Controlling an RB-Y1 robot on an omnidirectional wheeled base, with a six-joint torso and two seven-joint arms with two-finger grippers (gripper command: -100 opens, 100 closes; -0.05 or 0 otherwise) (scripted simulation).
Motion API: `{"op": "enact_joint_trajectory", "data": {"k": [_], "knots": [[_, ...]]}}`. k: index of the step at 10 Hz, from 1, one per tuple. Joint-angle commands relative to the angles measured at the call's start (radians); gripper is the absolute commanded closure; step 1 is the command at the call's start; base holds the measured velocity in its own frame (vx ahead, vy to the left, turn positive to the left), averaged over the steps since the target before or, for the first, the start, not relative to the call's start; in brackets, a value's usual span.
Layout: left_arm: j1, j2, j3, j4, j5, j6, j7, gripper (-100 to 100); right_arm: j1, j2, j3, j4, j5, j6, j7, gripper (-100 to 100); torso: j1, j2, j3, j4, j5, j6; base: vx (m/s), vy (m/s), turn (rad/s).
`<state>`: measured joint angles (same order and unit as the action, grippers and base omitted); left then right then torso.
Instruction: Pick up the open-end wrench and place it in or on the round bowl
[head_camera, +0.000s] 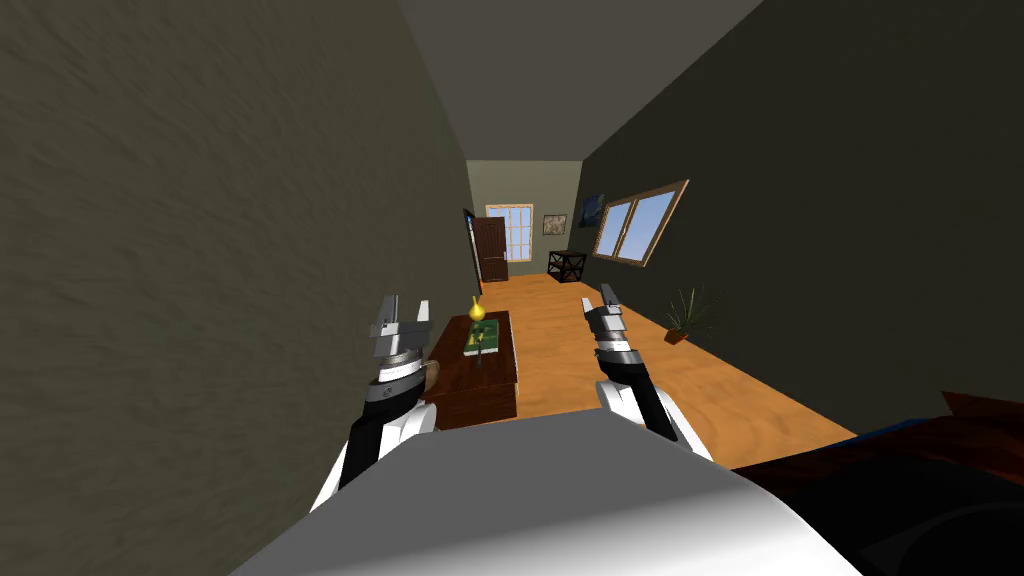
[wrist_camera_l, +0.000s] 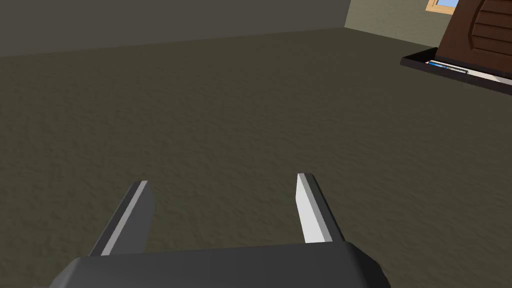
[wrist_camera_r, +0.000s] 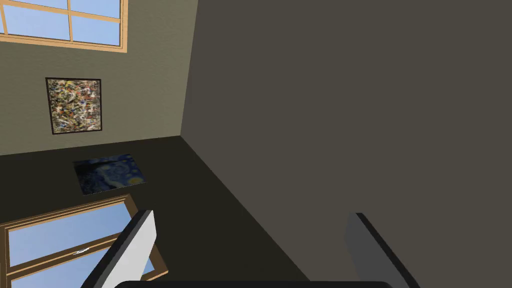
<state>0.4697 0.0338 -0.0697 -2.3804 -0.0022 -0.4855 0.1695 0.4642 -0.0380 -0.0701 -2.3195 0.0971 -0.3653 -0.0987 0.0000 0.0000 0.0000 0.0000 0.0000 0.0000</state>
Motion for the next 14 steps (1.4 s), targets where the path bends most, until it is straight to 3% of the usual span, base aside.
{"op": "enact_joint_trajectory", "data": {"k": [1, 6, 7, 9, 10, 13, 14], "knots": [[0.001, 0.033, 0.015, 0.031, 0.025, 0.023, 0.007, -100, 0.0, 0.0, 0.0, 0.0, 0.0, 0.0, 0.0, 0, 0.0, 0.0, 0.0, 0.0, 0.0, 0.0, -0.032, -0.002, -0.183], [-0.003, 0.088, 0.089, 0.169, 0.136, 0.125, 0.045, -100, 0.0, 0.0, 0.0, 0.0, 0.0, 0.0, 0.0, 0, 0.0, 0.006, 0.003, 0.001, 0.0, 0.001, -0.084, 0.005, -0.212], [-0.003, 0.088, 0.089, 0.178, 0.136, 0.125, 0.045, -100, 0.0, 0.0, 0.0, 0.0, 0.0, 0.0, 0.0, 0, 0.0, 0.006, 0.004, 0.001, 0.0, 0.0, -0.066, -0.007, -0.062], [-0.007, 0.1, 0.133, 0.255, 0.196, 0.176, 0.07, -100, 0.0, 0.0, 0.0, 0.0, 0.0, 0.0, 0.0, 0, 0.0, 0.004, 0.003, 0.001, 0.0, 0.0, -0.069, -0.002, -0.255], [-0.007, 0.1, 0.133, 0.264, 0.196, 0.183, 0.07, -100, 0.0, 0.0, 0.0, 0.0, 0.0, 0.0, 0.0, 0, 0.001, 0.005, 0.003, 0.001, 0.0, 0.001, -0.059, 0.005, -0.103], [-0.013, 0.107, 0.184, 0.342, 0.262, 0.246, 0.101, -100, 0.0, 0.0, 0.0, 0.0, 0.0, 0.0, 0.0, 0, 0.001, 0.003, 0.002, 0.001, 0.0, 0.0, -0.044, -0.008, -0.163], [-0.013, 0.107, 0.184, 0.362, 0.262, 0.246, 0.101, -100, 0.0, 0.0, 0.0, 0.0, 0.0, 0.0, 0.0, 0, 0.001, 0.003, 0.002, 0.001, 0.0, 0.0, -0.037, -0.005, -0.107]]}}
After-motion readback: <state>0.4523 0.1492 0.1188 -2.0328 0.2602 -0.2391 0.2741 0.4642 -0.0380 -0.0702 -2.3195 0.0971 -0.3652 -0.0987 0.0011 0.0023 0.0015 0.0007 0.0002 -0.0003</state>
